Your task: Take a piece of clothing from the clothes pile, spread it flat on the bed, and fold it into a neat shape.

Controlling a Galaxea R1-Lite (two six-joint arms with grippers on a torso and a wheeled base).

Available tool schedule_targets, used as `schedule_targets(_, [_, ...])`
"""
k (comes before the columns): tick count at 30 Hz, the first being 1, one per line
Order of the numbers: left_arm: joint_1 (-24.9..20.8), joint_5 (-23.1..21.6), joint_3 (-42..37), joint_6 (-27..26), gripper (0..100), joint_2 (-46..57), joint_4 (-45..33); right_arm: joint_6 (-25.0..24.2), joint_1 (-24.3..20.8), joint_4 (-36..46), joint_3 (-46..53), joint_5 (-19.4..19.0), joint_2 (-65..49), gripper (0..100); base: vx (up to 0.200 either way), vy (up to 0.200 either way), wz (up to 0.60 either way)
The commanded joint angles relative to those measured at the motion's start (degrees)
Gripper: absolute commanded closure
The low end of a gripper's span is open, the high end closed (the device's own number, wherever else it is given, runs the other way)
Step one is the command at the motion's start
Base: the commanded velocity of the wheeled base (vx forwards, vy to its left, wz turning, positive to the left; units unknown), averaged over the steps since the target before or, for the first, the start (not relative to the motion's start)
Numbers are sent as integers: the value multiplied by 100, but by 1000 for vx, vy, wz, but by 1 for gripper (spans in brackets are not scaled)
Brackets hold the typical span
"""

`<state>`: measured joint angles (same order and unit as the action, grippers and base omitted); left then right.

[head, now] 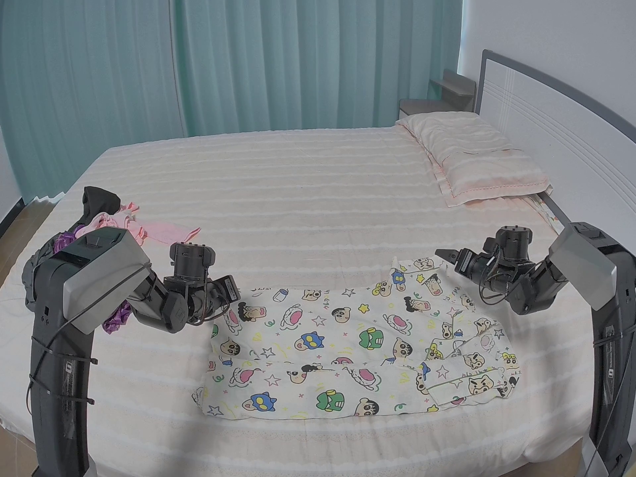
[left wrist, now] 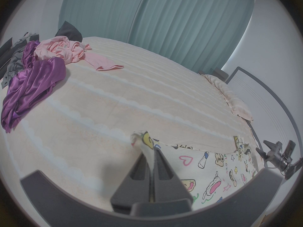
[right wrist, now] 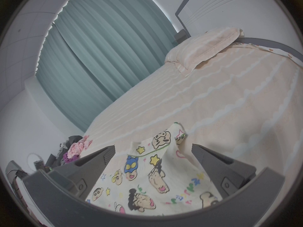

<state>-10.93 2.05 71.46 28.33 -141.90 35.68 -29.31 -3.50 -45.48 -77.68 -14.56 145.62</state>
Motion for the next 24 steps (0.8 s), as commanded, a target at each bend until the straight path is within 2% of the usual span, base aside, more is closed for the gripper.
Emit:
schedule_targets(1, [-58, 15, -159, 15, 100, 136, 9, 48, -257, 743, -1004, 410, 582, 0, 0, 0, 0])
schedule_targets(5, [-84, 24, -159, 15, 100, 136, 70, 74, -283, 1217, -1469, 814, 775, 0, 0, 0, 0])
schedule_targets(12, [-102, 24, -203, 6, 100, 163, 132, 232, -292, 1472, -1786, 1034, 1048, 0, 0, 0, 0])
schedule_targets(19, [-102, 24, -229, 15, 100, 171, 132, 241, -309, 1736, -2041, 1051, 1083, 0, 0, 0, 0])
schedule_targets(20, [-102, 24, -229, 15, 100, 171, 132, 241, -309, 1753, -2050, 1051, 1083, 100, 0, 0, 0])
schedule_targets(24, [-102, 15, -220, 15, 100, 154, 132, 268, -309, 2149, -2155, 999, 1057, 100, 0, 0, 0])
